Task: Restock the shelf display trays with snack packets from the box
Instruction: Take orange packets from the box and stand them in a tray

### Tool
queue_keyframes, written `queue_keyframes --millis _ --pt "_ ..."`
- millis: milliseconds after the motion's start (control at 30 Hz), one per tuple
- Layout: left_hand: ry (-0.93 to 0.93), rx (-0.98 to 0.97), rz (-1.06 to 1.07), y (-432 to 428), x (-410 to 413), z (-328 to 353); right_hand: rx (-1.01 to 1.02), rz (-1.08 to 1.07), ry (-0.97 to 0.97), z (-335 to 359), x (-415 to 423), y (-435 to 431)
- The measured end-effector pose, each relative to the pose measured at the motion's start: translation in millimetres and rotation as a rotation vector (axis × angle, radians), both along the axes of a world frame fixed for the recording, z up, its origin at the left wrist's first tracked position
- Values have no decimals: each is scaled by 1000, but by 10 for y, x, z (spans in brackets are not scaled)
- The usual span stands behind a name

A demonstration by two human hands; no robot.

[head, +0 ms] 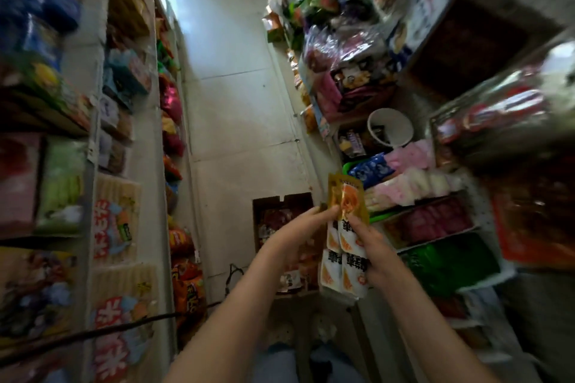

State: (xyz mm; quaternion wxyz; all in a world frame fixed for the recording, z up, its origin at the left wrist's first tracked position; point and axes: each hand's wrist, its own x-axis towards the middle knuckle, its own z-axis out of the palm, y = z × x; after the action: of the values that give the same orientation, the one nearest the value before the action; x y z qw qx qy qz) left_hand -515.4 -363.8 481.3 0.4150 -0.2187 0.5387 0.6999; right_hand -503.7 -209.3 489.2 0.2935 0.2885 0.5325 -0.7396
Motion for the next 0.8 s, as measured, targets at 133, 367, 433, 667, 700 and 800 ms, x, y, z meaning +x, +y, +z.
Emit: queue_keyframes --millis 133,367,433,667,700,800 --pt "-94 248 -60 267 166 608 -24 -156 69 561 304 168" --pt "-160 377 -9 834 403 1158 434 -86 197 1068 621 605" --pt "-180 390 -32 977 442 1199 510 -83 204 1183 659 771" --pt "-157 404 -119 1393 395 1275 419 -242 186 1366 868 1241" --pt "-136 396 -117 1421 396 1310 396 -244 181 1368 899 1299" --pt "-87 384 -94 1439 370 1346 374 -240 217 1422 931 1428"
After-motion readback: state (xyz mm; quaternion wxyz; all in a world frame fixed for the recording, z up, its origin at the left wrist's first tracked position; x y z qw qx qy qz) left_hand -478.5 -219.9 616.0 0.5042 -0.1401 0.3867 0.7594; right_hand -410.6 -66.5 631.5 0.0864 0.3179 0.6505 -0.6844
